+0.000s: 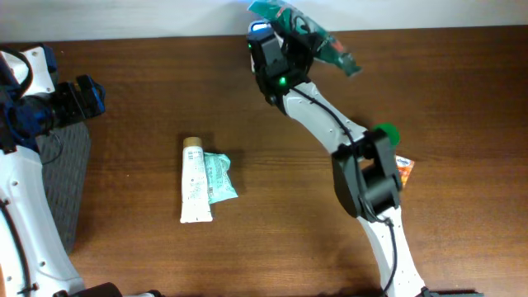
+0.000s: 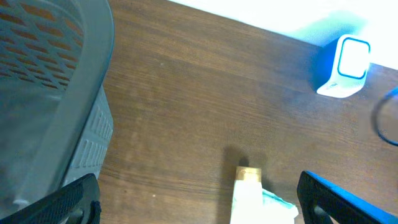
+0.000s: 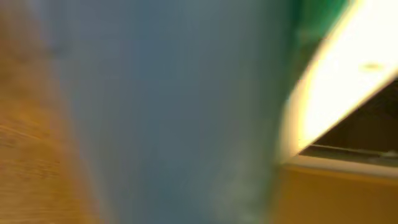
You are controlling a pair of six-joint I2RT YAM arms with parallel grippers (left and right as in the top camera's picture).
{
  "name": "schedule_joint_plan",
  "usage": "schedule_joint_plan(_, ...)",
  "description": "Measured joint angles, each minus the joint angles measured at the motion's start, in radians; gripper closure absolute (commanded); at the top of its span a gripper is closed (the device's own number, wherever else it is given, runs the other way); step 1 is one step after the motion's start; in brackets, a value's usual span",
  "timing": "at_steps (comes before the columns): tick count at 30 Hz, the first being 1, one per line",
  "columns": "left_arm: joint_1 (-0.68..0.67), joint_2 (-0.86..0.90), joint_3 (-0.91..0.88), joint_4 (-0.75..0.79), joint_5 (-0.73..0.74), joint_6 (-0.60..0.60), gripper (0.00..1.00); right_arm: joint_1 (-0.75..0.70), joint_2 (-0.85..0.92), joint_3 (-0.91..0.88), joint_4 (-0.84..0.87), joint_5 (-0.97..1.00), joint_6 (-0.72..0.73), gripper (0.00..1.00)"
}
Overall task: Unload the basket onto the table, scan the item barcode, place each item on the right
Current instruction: 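Lift green packet with right gripper and hold it to the scanner, then lower green packet with right gripper onto the right side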
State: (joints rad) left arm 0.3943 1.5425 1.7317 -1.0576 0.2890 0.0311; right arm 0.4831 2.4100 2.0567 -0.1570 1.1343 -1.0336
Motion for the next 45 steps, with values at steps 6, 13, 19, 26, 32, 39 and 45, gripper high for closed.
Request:
schedule_joint_plan(6, 0.0, 0.0, 0.0, 0.002, 0.0, 0.0, 0.01, 0.038, -0.481, 0.012, -0.6, -0.41, 0.497, 0.96)
schedule_joint_plan(13, 0.0, 0.0, 0.0, -0.001, 0.0, 0.0, 0.01, -0.166, -0.648, -0.011, -1.279, -1.071, 1.062, 0.96)
schedule_joint_plan(19, 0.0, 0.0, 0.0, -0.002, 0.0, 0.0, 0.01, -0.266, -0.524, -0.414, -1.085, -1.143, 1.107, 0.96)
schedule_joint_plan(26, 0.0, 0.0, 0.0, 0.0, 0.0, 0.0, 0.01, -0.488, -0.51, -0.638, -0.945, -1.11, 1.112, 0.96)
schedule_joint_plan(32, 0.0, 0.0, 0.0, -0.001, 0.0, 0.0, 0.01, -0.598, -0.51, -0.639, -0.944, -1.048, 1.112, 0.83)
schedule_joint_plan(39, 0.0, 0.0, 0.0, -0.001, 0.0, 0.0, 0.01, -0.635, -0.505, -0.57, -1.057, -1.027, 1.131, 0.19)
schedule_joint_plan(45, 0.0, 0.0, 0.0, -0.001, 0.0, 0.0, 0.01, -0.581, -0.499, -0.11, -1.273, -1.201, 1.138, 0.02)
